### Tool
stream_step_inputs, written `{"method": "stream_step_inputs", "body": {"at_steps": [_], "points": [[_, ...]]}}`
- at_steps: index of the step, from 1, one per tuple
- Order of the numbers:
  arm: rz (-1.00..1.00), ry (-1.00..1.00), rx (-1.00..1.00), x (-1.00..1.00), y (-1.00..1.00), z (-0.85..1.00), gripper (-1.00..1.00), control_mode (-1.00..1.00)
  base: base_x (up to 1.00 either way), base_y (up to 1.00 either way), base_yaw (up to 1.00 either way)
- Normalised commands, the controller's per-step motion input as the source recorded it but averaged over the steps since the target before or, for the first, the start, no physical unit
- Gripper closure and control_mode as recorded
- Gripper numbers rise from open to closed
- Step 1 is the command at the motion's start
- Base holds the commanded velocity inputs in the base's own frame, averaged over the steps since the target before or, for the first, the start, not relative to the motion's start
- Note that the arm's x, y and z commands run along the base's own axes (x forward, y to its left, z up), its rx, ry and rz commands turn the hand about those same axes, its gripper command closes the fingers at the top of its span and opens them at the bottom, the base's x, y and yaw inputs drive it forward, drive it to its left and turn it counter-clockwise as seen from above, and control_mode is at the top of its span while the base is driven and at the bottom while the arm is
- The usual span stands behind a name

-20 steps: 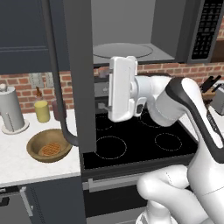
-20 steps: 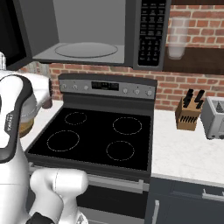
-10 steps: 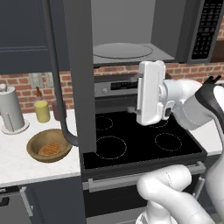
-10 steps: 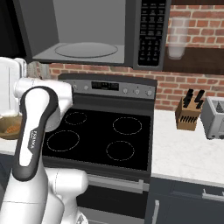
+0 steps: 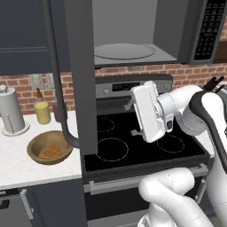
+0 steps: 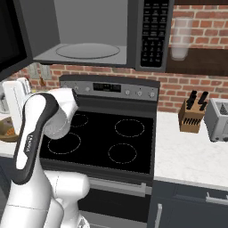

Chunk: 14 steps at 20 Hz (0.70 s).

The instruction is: Open the microwave, place the bowl with waffle inside the microwave, then close the microwave door and turn it on.

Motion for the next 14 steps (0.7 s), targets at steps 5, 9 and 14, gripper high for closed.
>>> {"method": "stream_step_inputs", "body": {"at_steps": [5,9,14], "points": [[-0.02,0.00,-0.24,0.50,0.00,-0.74,-1.00,-1.00,0.00,0.00,0.00],[-0.07,0.00,-0.19,0.66,0.00,-0.59,-1.00,-1.00,0.00,0.00,0.00],[-0.05,0.00,-0.11,0.73,0.09,-0.41,-1.00,-1.00,0.00,0.00,0.00]]}}
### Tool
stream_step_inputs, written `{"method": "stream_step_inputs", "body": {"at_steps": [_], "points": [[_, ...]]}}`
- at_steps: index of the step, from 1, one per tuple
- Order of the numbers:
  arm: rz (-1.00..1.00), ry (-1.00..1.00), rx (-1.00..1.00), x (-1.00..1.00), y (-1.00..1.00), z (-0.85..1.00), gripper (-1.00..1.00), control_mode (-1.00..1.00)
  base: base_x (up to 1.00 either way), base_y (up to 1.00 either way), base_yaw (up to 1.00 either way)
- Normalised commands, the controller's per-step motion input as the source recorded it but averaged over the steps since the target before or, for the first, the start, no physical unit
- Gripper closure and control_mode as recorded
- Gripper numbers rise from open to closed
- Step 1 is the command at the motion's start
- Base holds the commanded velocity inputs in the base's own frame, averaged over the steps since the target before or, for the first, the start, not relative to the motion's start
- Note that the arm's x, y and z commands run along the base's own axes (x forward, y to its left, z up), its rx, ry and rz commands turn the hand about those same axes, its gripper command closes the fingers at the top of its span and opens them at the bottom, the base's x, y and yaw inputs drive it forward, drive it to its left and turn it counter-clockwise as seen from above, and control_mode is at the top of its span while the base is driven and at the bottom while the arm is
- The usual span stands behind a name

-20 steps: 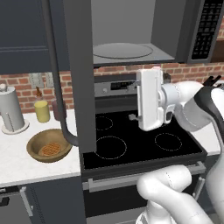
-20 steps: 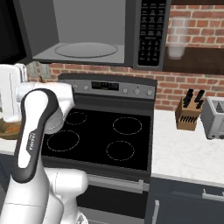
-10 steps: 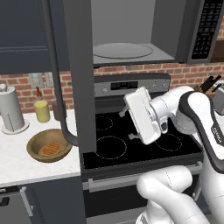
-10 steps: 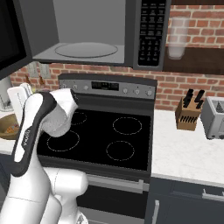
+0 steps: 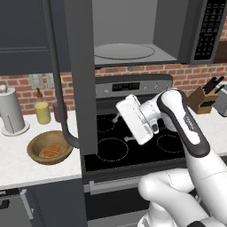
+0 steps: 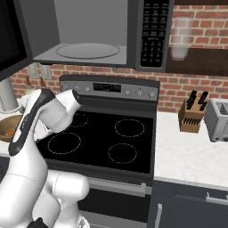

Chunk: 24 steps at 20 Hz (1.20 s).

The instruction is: Open the microwave, place the bowl with waffle inside the microwave, then close the microwave door and turn it on.

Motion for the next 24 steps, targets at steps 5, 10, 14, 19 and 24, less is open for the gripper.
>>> {"method": "stream_step_inputs", "body": {"at_steps": [5,10,14,19,24], "points": [[0.00,-0.01,-0.01,0.61,0.26,-0.19,-1.00,-1.00,0.00,0.00,0.00],[0.00,-0.06,-0.05,0.25,0.41,-0.43,-1.00,-1.00,0.00,0.00,0.00],[0.00,-0.01,-0.13,0.24,0.43,-0.71,-1.00,-1.00,0.00,0.00,0.00],[0.00,0.00,-0.10,0.32,0.36,-0.55,-1.00,-1.00,0.00,0.00,0.00],[0.00,-0.03,-0.02,0.11,0.17,-0.27,-1.00,-1.00,0.00,0.00,0.00]]}}
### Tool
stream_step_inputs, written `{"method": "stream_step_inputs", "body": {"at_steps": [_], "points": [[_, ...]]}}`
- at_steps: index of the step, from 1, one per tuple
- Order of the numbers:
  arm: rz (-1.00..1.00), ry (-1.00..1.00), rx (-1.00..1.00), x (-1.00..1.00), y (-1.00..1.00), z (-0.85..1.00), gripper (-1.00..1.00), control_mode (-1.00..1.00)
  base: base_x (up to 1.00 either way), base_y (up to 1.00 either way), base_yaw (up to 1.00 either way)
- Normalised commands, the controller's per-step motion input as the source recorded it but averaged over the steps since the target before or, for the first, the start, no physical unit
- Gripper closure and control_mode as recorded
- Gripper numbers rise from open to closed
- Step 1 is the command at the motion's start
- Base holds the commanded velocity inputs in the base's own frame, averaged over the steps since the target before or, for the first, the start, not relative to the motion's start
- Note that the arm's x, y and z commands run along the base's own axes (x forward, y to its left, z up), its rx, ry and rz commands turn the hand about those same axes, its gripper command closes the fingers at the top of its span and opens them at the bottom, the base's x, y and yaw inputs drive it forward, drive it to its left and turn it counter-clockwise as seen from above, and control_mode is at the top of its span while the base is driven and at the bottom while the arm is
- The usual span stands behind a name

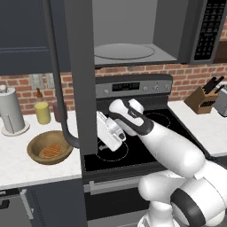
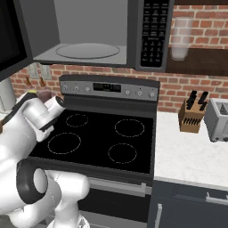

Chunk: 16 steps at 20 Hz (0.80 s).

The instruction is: Open the microwave, place the bowl with waffle inside the microwave, then close the microwave door and turn it on.

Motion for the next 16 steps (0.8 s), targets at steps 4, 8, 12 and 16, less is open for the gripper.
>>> {"method": "stream_step_inputs", "body": {"at_steps": [4,8,12,16], "points": [[0.00,-0.01,0.00,0.23,0.02,-0.15,-1.00,-1.00,0.00,0.00,0.00],[0.00,-0.02,0.00,0.31,0.21,-0.34,-1.00,-1.00,0.00,0.00,0.00],[0.00,0.00,-0.02,0.38,0.40,-0.37,-1.00,-1.00,0.00,0.00,0.00],[0.00,0.00,-0.05,0.44,0.41,-0.26,-1.00,-1.00,0.00,0.00,0.00]]}}
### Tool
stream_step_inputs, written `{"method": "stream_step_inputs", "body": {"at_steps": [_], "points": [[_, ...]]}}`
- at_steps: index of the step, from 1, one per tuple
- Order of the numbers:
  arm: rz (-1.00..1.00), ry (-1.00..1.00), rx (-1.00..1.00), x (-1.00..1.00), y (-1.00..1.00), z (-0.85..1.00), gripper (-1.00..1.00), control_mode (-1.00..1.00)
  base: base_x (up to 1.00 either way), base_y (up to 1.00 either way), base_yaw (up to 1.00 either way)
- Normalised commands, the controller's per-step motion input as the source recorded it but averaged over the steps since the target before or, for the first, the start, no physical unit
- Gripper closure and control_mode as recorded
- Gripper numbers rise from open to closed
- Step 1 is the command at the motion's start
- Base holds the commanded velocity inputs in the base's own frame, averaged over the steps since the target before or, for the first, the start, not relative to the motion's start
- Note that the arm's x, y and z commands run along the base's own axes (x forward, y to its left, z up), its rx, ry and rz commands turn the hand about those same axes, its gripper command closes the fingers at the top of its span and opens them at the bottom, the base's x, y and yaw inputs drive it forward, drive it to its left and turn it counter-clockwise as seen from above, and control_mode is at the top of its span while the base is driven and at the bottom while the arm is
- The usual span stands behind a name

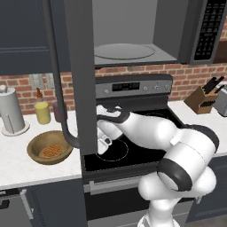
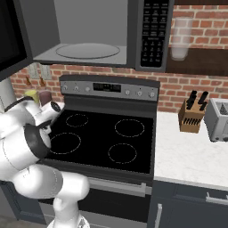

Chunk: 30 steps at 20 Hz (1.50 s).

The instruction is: Open the microwave, place the bowl with waffle inside the microwave, then close the microwave door and turn it on.

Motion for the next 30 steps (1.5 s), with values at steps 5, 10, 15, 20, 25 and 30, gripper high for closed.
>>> {"method": "stream_step_inputs", "body": {"at_steps": [5,10,15,20,25,30], "points": [[0.00,0.00,-0.05,0.50,0.31,-0.17,-1.00,-1.00,0.00,0.00,0.00],[0.00,0.00,-0.06,0.42,0.23,-0.24,-1.00,-1.00,0.00,0.00,0.00],[0.00,0.00,-0.06,0.29,0.14,-0.31,-1.00,-1.00,0.00,0.00,0.00],[0.00,0.00,-0.06,0.11,0.24,-0.27,-1.00,-1.00,0.00,0.00,0.00],[0.00,0.00,-0.05,0.00,0.35,-0.21,-1.00,-1.00,0.00,0.00,0.00],[0.00,0.00,-0.08,0.00,0.31,-0.32,1.00,-1.00,0.00,0.00,0.00]]}}
